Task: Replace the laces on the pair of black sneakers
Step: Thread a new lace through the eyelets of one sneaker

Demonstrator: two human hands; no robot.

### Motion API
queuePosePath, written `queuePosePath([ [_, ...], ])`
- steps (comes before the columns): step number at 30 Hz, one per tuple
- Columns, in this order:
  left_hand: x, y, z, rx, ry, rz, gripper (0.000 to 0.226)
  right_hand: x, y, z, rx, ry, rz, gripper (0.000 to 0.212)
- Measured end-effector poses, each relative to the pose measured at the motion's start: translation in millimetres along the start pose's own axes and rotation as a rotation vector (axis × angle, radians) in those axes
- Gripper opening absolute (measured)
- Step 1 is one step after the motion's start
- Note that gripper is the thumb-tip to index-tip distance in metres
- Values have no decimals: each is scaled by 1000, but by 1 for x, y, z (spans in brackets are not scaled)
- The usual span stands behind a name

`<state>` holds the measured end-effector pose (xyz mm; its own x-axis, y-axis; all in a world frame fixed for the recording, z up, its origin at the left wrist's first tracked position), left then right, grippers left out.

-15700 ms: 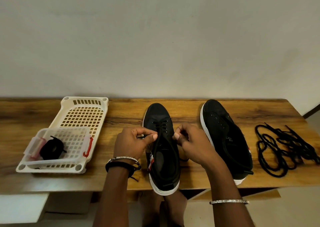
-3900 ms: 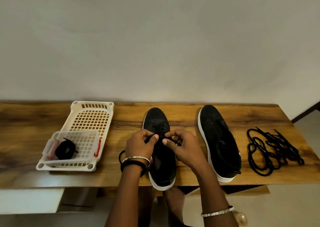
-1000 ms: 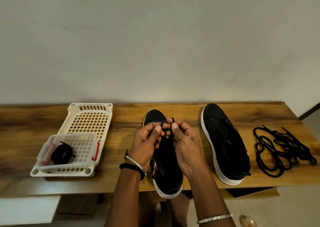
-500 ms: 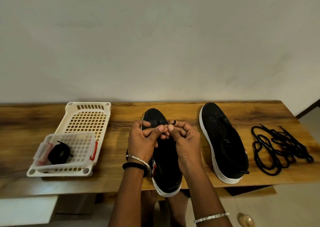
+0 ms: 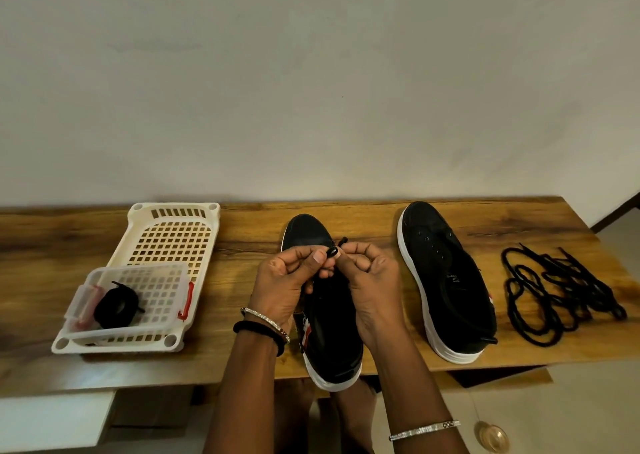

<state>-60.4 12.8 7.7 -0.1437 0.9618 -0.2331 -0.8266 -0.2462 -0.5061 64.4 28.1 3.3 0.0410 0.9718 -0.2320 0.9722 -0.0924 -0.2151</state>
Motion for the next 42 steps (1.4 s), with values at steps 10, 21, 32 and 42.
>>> queuePosePath([
  [10,0,3,0,-45,79,-22,35,0,8,-4,-124,87,-216,15],
  [21,1,-4,-4,-44,-35,66,18,1,9,-8,-139,110,-204,15],
  [32,0,-4,-2,408,-318,22,14,3,-5,2,-127,8,-27,12],
  [42,-2,-6,-2,868,-602,-18,27,5,-2,-4,61,-136,-3,15],
])
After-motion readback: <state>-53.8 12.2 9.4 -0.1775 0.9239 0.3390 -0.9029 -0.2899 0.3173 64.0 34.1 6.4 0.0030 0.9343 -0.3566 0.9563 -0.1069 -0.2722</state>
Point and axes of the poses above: each hand's wrist, its own x-axis towards the middle knuckle, its own y-axis out of the back of the hand, z = x × y, the point moved 1 cm from there along x, towards the middle knuckle, and after that the axes turned 12 degrees about -x, right-handed, at the moved point
